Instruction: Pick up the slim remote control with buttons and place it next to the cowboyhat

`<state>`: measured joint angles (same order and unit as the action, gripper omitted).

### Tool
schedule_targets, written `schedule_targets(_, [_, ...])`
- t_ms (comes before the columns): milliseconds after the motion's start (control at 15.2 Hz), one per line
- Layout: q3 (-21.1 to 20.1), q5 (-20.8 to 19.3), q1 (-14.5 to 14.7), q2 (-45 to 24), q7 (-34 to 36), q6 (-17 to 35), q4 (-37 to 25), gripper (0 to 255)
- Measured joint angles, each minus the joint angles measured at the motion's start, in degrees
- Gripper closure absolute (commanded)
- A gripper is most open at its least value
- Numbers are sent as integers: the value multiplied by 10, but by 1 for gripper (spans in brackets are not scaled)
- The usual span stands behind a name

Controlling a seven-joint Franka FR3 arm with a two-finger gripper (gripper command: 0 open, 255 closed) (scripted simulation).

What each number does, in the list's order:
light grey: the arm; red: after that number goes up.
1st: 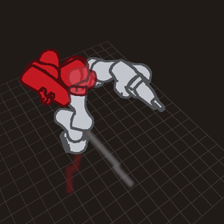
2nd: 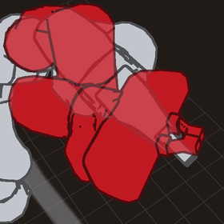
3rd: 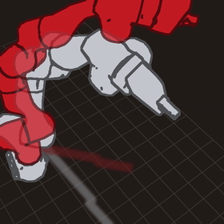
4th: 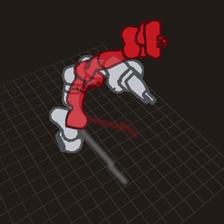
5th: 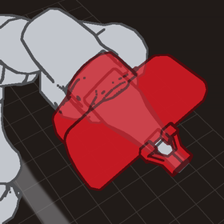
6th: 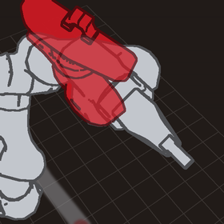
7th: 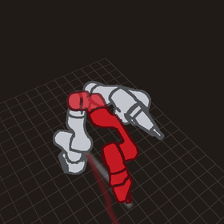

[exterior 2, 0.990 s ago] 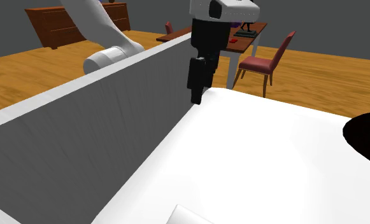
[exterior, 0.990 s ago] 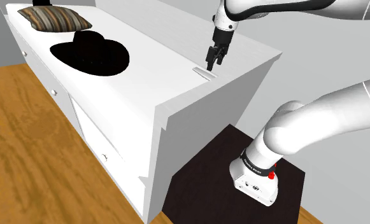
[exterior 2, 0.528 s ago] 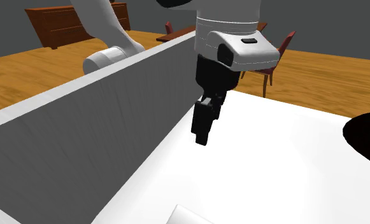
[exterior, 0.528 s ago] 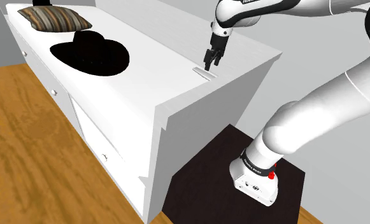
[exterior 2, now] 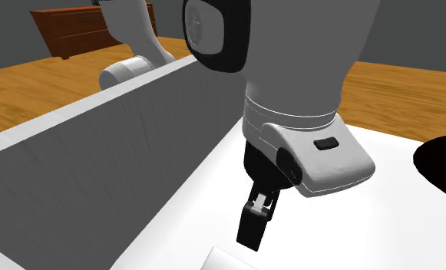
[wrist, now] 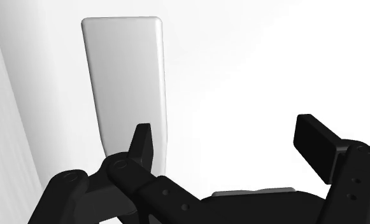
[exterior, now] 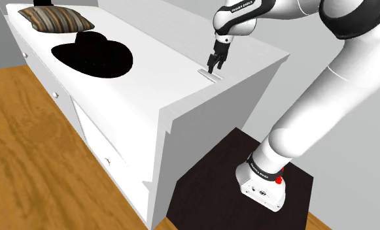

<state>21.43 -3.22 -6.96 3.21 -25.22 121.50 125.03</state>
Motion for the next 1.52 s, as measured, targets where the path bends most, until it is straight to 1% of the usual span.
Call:
schedule_targets(264, [18, 45, -19, -87, -50, 22, -60, 0])
schedule_targets(396, [21, 72, -31, -135, -73, 25, -102, 0])
schedule_targets(528, [22, 84, -39, -156, -85, 30, -116, 0])
schedule_targets(924, [17, 102, -45, -188, -97, 70, -105, 0])
schedule_targets(1386, [17, 105, -46, -192, -100, 79, -100, 0])
schedule_targets(1452, [17, 105, -46, -192, -100, 79, -100, 255])
schedule_targets(1518, [17, 105, -46, -192, -100, 79, -100, 255])
